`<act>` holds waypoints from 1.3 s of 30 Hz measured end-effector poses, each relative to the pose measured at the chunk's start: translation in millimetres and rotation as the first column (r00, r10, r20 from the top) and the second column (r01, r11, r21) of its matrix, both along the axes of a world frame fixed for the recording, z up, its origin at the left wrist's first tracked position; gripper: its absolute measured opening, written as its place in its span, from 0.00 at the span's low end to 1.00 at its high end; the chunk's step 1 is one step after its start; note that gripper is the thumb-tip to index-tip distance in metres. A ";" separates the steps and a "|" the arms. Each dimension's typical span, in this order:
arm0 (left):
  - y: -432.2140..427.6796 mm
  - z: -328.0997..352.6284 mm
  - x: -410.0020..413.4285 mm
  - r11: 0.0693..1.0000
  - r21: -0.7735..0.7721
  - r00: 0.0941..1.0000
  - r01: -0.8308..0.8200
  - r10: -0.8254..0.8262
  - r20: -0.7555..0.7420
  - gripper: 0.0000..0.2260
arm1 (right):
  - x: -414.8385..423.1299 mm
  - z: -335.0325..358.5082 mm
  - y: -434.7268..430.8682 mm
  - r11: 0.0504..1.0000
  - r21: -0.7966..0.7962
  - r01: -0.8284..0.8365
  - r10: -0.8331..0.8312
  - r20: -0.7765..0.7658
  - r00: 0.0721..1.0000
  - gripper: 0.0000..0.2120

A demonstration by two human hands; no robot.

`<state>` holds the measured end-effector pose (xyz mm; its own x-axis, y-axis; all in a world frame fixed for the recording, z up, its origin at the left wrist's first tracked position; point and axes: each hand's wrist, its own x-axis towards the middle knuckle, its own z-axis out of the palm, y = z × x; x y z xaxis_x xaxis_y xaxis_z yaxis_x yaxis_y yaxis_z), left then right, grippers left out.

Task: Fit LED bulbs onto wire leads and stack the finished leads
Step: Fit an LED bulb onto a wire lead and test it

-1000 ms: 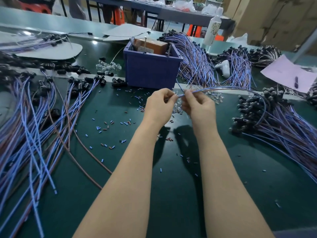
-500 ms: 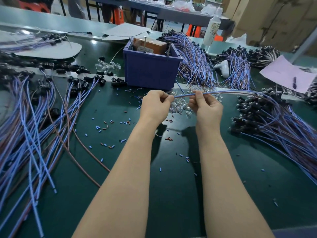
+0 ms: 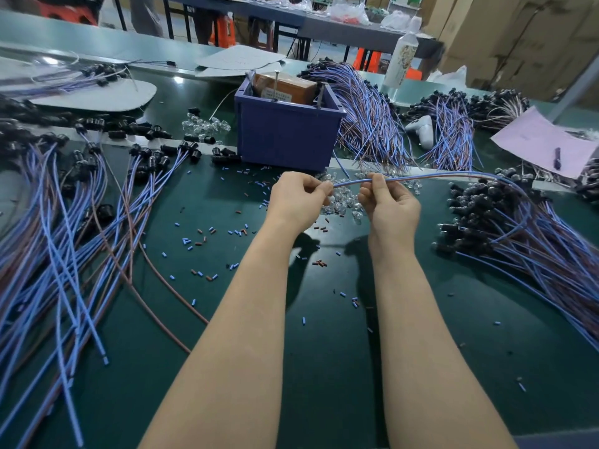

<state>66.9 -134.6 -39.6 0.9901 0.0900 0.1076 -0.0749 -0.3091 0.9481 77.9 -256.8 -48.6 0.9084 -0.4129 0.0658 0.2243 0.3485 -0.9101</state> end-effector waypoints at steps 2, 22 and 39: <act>0.2 0.8 -1.2 1.000 -0.010 1.000 0.010 -0.010 -0.005 0.10 | 0.4 -0.1 -0.4 1.000 -0.005 0.007 -0.007 -0.002 1.000 0.09; -0.6 5.0 -3.4 0.998 -0.027 0.997 0.060 -0.061 -0.043 0.09 | 1.6 -3.4 -1.1 0.999 -0.022 0.028 -0.028 -0.004 1.000 0.09; -4.7 -0.5 -1.6 0.989 0.122 0.996 -0.082 0.076 0.051 0.11 | -2.6 4.9 0.8 0.966 0.240 -0.092 0.106 -0.044 0.993 0.09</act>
